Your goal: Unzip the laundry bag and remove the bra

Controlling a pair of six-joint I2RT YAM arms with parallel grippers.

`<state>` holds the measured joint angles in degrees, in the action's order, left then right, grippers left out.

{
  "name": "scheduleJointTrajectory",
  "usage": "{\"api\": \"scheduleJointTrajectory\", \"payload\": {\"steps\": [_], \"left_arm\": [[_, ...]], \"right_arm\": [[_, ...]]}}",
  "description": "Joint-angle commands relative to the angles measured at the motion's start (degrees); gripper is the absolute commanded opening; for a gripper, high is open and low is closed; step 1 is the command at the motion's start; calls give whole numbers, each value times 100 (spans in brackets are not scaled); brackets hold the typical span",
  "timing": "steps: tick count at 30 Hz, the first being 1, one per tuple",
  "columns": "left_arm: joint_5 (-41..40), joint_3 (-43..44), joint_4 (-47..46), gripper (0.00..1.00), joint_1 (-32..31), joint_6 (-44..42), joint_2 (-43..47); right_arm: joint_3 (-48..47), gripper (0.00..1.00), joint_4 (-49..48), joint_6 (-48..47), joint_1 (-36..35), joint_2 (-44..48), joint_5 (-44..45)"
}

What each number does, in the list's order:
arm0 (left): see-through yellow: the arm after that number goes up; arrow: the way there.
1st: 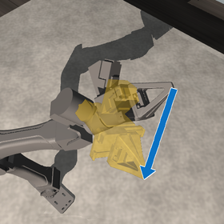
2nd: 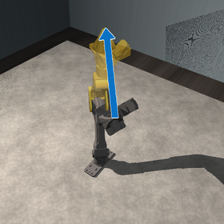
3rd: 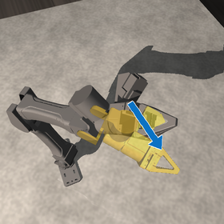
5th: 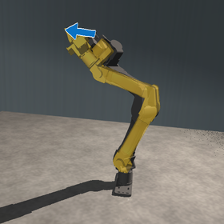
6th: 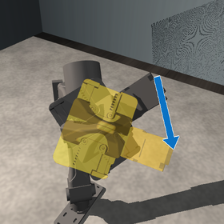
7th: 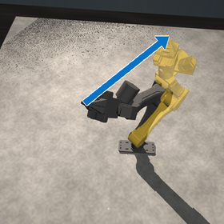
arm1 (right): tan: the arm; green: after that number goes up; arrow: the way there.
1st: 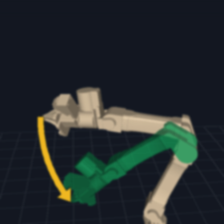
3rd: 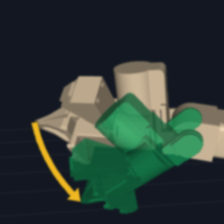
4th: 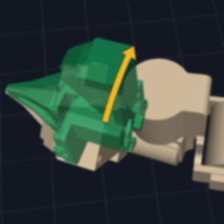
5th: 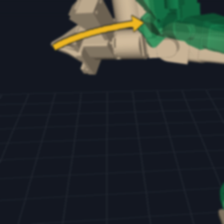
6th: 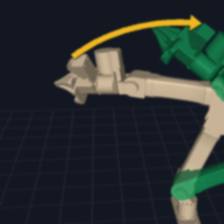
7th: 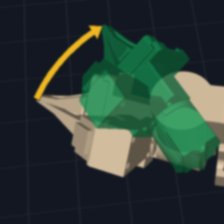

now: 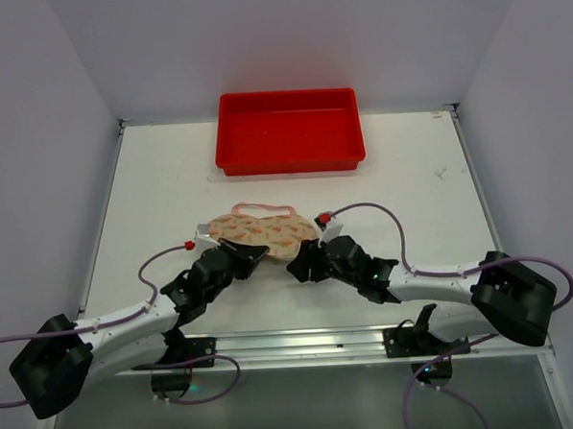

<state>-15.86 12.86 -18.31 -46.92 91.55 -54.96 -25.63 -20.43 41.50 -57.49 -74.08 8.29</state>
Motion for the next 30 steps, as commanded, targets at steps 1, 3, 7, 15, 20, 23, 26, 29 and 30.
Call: {"api": "scheduleJointTrajectory", "payload": {"steps": [1,3,7,15,20,23,26,29,30], "left_arm": [[-163,-12,-235,0,-28,100,99],[-119,-38,-270,0,-37,109,91],[-67,-65,-323,0,-37,109,55],[-5,-82,-446,0,-37,118,-23],[48,-100,-472,0,-37,118,-85],[39,-135,-499,0,-37,144,-68],[21,-144,-490,0,-37,135,-33],[-22,-179,-455,0,-37,144,20],[-31,-196,-429,0,-37,144,38]], "right_arm": [[84,56,-708,60,98,113,24],[154,56,-919,52,212,87,-143],[251,56,-1305,-27,283,96,-390],[190,45,-1438,-159,300,8,-662],[190,38,-1552,-221,300,-71,-742],[216,33,-1543,-212,300,-88,-698],[251,26,-1543,-195,309,-97,-654],[295,15,-1543,-159,309,-80,-592],[304,9,-1535,-151,318,-71,-557]]}}
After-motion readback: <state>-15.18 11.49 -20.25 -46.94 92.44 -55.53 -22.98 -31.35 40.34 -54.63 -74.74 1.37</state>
